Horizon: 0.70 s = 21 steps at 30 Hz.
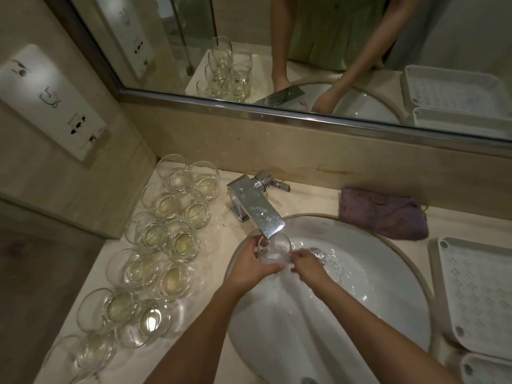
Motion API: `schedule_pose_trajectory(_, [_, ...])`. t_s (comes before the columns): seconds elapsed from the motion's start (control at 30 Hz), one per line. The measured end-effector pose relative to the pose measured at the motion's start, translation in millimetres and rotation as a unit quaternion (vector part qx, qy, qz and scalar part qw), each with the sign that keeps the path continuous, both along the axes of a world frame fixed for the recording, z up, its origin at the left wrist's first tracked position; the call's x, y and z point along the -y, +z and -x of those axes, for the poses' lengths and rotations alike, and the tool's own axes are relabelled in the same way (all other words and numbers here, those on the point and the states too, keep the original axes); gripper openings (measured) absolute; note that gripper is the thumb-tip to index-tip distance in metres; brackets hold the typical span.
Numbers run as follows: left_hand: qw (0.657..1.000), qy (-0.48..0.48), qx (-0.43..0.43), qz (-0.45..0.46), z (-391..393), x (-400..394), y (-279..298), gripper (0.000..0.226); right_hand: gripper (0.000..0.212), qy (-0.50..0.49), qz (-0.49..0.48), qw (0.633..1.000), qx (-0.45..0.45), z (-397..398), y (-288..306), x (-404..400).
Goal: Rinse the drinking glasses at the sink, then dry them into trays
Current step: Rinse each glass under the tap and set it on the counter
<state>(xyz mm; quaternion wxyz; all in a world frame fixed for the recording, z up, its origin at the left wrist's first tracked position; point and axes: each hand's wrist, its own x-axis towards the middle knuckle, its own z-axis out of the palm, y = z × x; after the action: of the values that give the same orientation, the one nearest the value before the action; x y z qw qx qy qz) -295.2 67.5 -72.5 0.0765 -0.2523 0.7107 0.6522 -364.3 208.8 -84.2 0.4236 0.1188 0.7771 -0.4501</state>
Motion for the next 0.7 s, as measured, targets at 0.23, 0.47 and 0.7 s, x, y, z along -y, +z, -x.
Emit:
schedule_pose_trajectory(0.23, [0.999, -0.011, 0.046, -0.013, 1, 3, -5, 0.053, 0.082, 0.154, 0.156, 0.975, -0.026, 3, 4, -7])
schedule_pose_trajectory(0.47, [0.990, -0.098, 0.039, -0.099, -5, 22, 1, 0.056, 0.079, 0.126, 0.126, 0.975, -0.134, -14, 1, -1])
schedule_pose_trajectory(0.7, [0.986, -0.082, 0.084, -0.121, -10, 39, 2, 0.038, 0.072, 0.182, 0.089, 0.968, -0.151, 0, 15, 13])
